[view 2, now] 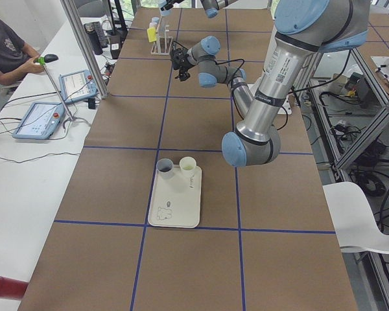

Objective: Transfer IKEA cup to right arm and place on rack

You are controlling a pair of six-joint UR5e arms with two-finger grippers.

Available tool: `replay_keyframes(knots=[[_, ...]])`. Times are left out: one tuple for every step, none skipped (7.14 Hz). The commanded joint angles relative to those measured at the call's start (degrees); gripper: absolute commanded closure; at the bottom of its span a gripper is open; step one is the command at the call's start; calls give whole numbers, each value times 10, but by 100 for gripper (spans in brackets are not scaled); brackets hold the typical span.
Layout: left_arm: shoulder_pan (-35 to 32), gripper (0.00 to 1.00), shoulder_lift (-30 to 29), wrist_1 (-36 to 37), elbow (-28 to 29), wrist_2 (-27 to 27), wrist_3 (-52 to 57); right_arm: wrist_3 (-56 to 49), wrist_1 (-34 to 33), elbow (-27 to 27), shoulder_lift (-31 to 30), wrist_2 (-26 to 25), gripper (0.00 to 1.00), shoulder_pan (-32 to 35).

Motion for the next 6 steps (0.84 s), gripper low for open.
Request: replay_keyframes(knots=[[0,0,7,-1,-4,-1,0,0,0,1,-9,3,100,-3],[0,0,7,-1,-5,-1,0,0,1,1,-10,8,100,-7],[0,0,7,-1,-5,-1,0,0,0,0,-10,9,100,-11],[0,0,7,-2,-5,-1,0,0,0,-1,-10,9,100,-18],[0,0,7,-2,-5,-1,0,0,0,-3,-10,8,100,-20],[0,0,7,-2,-5,-1,0,0,0,-6,-8,7,100,-23]])
